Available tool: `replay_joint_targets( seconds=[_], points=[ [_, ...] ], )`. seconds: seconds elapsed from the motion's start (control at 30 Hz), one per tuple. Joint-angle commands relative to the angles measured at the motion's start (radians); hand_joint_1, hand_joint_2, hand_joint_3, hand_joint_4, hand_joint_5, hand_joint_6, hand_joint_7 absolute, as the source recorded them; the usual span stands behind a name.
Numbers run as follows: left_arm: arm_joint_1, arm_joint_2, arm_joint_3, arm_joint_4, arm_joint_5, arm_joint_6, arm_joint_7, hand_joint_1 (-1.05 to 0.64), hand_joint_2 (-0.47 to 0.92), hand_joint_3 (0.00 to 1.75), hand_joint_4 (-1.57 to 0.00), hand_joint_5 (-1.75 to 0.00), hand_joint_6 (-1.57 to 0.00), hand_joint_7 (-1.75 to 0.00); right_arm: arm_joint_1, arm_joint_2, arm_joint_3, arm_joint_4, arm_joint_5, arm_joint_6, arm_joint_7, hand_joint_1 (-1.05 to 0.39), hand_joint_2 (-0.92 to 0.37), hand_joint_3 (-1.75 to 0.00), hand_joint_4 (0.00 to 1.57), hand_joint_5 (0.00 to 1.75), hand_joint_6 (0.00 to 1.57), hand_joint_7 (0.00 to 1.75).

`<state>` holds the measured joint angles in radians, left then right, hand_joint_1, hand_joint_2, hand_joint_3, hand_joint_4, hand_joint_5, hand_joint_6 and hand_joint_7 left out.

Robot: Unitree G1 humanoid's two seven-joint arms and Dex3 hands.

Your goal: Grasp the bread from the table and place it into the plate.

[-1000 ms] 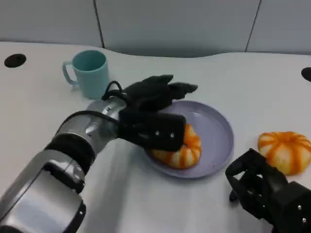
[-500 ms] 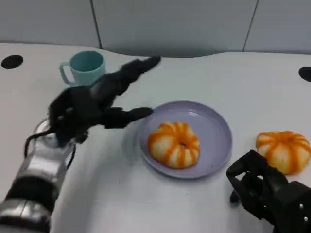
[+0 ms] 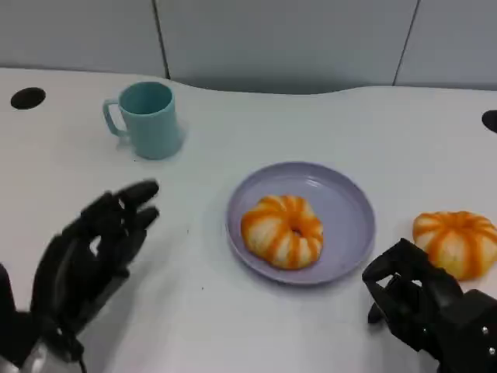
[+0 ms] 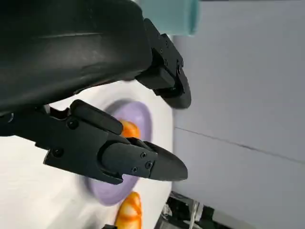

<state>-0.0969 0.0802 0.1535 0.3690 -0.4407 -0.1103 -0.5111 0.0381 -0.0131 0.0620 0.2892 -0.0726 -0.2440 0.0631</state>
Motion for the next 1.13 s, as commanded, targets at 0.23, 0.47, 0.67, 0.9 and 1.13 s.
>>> replay_joint_targets(
  seconds=[0.23,0.47,0.67,0.9,1.13],
  points=[
    [0.054,0.045,0.041,0.017,0.048,0.059,0.047,-0.31,0.92,0.02,-0.67,-1.75,-0.50,-1.74,0.000,-0.026,-0.012,-0.026,-0.017,0.009,-0.008,-0.26,-0.92,-0.34,0.60,1.75,0.38,1.75],
    [0.057,0.046,0.024,0.018,0.097,0.082,0.068,-0.20,0.90,0.01,-0.79,-1.75,-0.63,-1.75,0.000,-0.036,-0.024,-0.008,-0.003,-0.015,0.003,-0.26,-0.92,-0.35,0.59,1.75,0.37,1.75],
    [0.060,0.042,0.026,0.017,0.114,0.084,0.070,-0.19,0.90,0.01,-0.83,-1.75,-0.65,-1.75,0.005,-0.036,-0.027,-0.006,0.005,-0.024,0.005,-0.25,-0.92,-0.35,0.58,1.75,0.37,1.75],
    [0.064,0.040,0.029,0.016,0.115,0.080,0.065,-0.19,0.90,0.01,-0.84,-1.75,-0.65,-1.75,0.005,-0.035,-0.027,-0.005,0.003,-0.025,0.002,-0.25,-0.92,-0.35,0.58,1.75,0.37,1.75],
    [0.081,0.044,0.031,0.005,0.128,0.073,0.082,-0.17,0.90,0.01,-0.87,-1.75,-0.66,-1.75,0.000,-0.062,-0.029,0.021,-0.008,-0.064,0.005,-0.27,-0.92,-0.34,0.60,1.75,0.38,1.75]
  ],
)
